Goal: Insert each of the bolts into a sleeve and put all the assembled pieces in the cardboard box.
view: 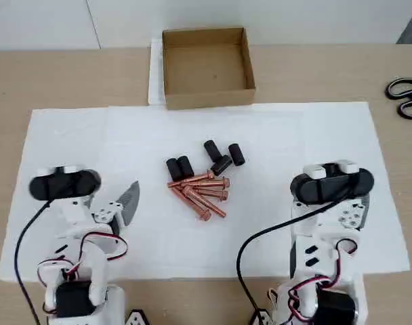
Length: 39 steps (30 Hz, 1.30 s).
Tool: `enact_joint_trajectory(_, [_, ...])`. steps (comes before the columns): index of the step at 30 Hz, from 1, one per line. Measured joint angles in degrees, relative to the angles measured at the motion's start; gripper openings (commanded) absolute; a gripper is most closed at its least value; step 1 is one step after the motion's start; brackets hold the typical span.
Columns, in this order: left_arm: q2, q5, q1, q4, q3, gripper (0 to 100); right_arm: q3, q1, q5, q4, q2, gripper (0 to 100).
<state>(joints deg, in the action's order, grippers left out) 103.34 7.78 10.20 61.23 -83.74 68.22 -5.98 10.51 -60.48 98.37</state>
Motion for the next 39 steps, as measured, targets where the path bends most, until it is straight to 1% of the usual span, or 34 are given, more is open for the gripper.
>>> enact_joint_trajectory(2, [-1.8,-0.4,1.1,0.5,4.0,31,-3.6,-0.3,0.0,0.0,-5.0,29.7])
enact_joint_trajectory(5, [-9.6,-0.9,2.2,0.6,10.2,31,-10.9,-0.5,0.9,-0.7,-15.2,29.7])
enact_joint_trajectory(10, [-31.8,-3.3,2.5,0.6,22.3,31,-28.0,-0.4,3.3,-7.8,-39.0,29.7])
enact_joint_trajectory(14, [-50.3,-3.6,2.5,0.7,33.4,31,-45.4,1.3,3.6,-17.9,-60.3,29.7])
enact_joint_trajectory(16, [-58.2,-3.5,2.5,0.7,37.9,31,-54.6,3.9,3.6,-24.7,-71.6,29.7])
enact_joint_trajectory(18, [-64.5,-1.8,2.5,0.7,40.7,31,-63.7,6.8,3.6,-31.4,-83.3,29.7])
enact_joint_trajectory(20, [-69.2,-0.1,2.5,0.7,42.0,31,-72.4,9.8,3.6,-35.1,-94.1,29.7])
enact_joint_trajectory(24, [-73.2,1.1,2.5,-1.9,42.1,31,-85.2,14.6,3.6,-35.9,-108.8,29.7])
enact_joint_trajectory(29, [-73.7,1.2,2.5,-5.8,39.3,31,-91.3,21.0,3.2,-33.1,-118.2,29.7])
enact_joint_trajectory(33, [-73.7,1.2,2.5,-6.8,38.2,31,-92.0,22.0,-2.5,-28.7,-122.5,29.7])
enact_joint_trajectory(39, [-73.7,1.2,2.5,-6.8,38.1,31,-92.0,22.2,-4.1,-23.1,-126.7,29.6])
